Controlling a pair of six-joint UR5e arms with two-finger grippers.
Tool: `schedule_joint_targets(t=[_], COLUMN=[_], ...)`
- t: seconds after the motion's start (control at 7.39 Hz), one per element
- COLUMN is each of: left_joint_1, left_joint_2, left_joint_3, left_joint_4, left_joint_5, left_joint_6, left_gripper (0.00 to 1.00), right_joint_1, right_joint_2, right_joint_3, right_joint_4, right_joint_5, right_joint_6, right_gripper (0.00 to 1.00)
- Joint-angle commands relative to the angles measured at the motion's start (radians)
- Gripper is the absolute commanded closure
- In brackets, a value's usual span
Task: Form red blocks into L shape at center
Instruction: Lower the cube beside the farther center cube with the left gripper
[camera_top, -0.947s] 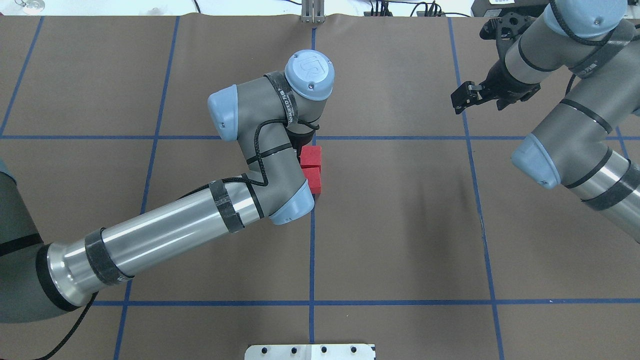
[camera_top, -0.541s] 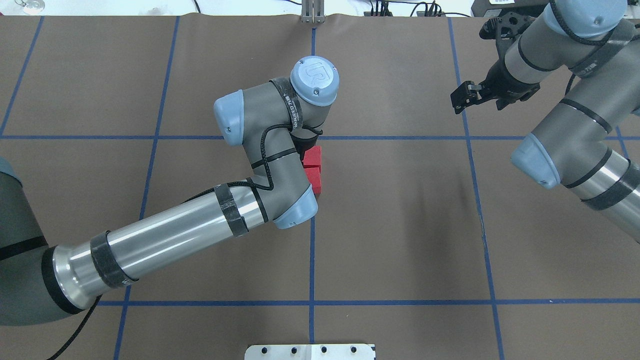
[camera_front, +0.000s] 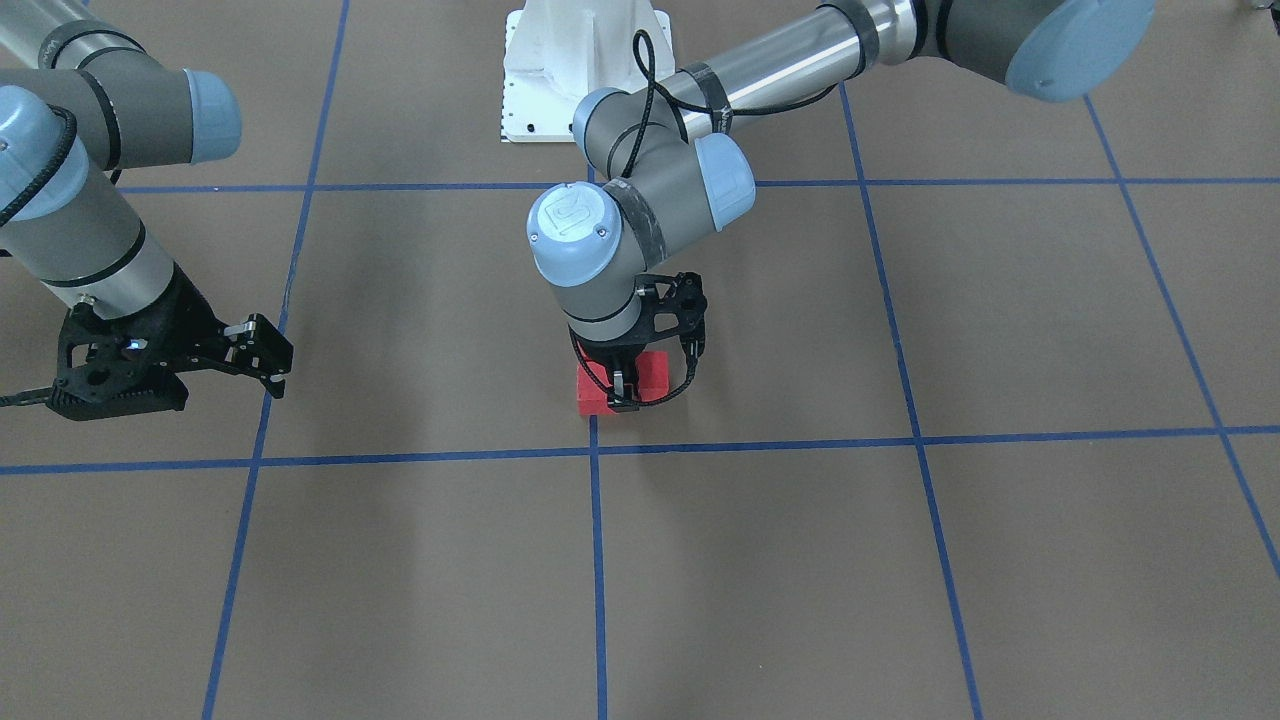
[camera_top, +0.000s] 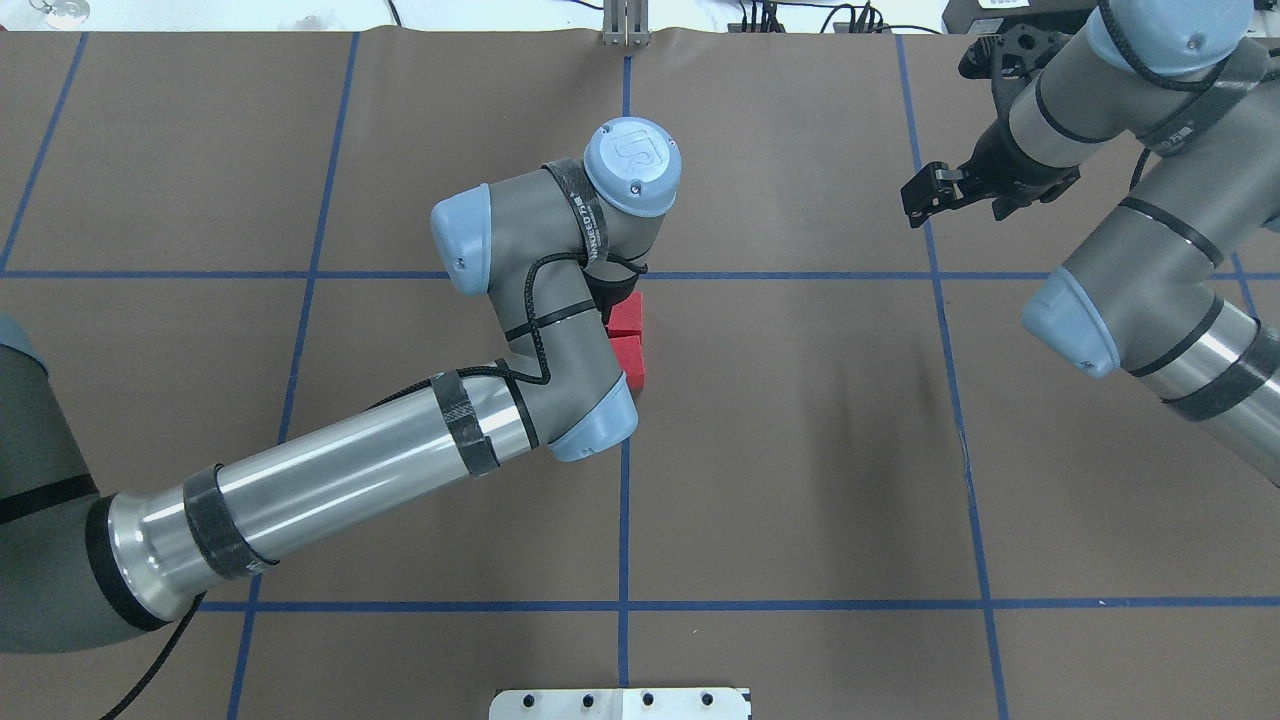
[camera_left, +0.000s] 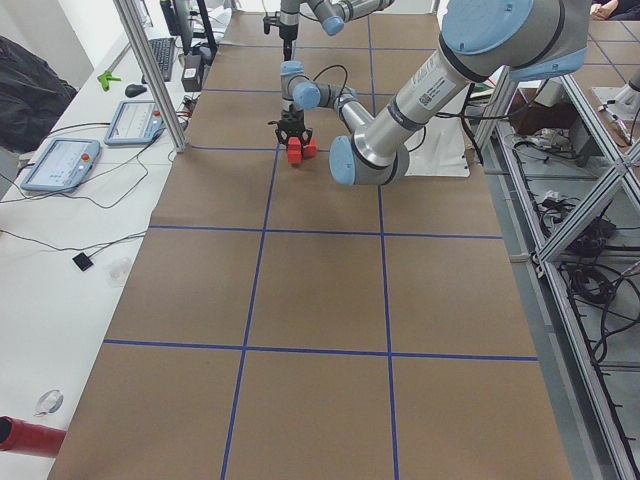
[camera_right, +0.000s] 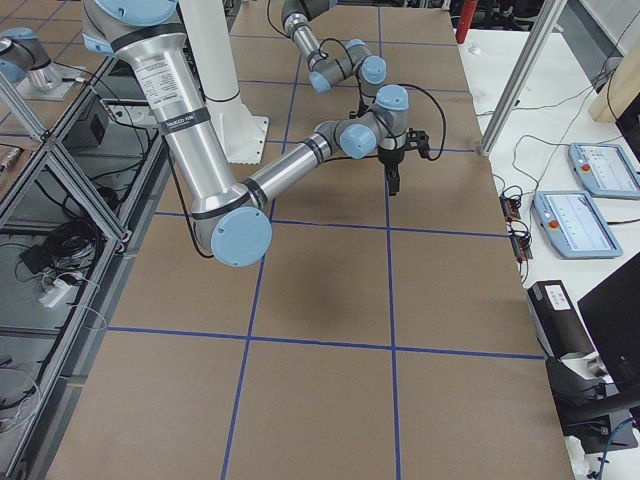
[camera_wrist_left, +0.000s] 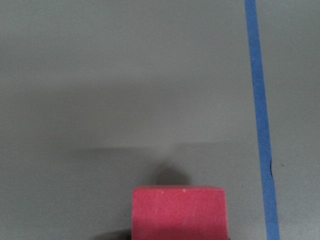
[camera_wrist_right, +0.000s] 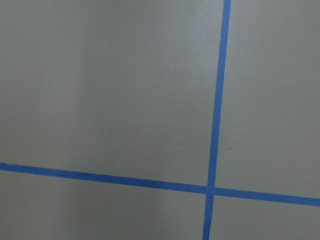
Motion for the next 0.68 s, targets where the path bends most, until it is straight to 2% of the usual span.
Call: schedule_joint_targets(t=[0.0, 0.27, 0.54], left_joint_1=[0.0, 0.003, 0.002], left_joint_2=[0.0, 0.0, 0.0], left_joint_3=[0.0, 0.0, 0.0], left_joint_4=[-0.002, -0.013, -0.013], left_joint_5=[0.0, 0.0, 0.0], left_joint_6=[0.002, 0.011, 0.012], left_gripper=[0.93, 0.63, 0.53], right_joint_1=[0.0, -0.002, -0.002], right_joint_2=[0.0, 0.003, 0.002], right_joint_3=[-0.001, -0.001, -0.001], right_joint_4=[0.0, 0.0, 0.0], right_joint_5=[-0.001, -0.002, -0.002], right_joint_6=[0.001, 0.003, 0.003], right_gripper=[0.01, 0.01, 0.01])
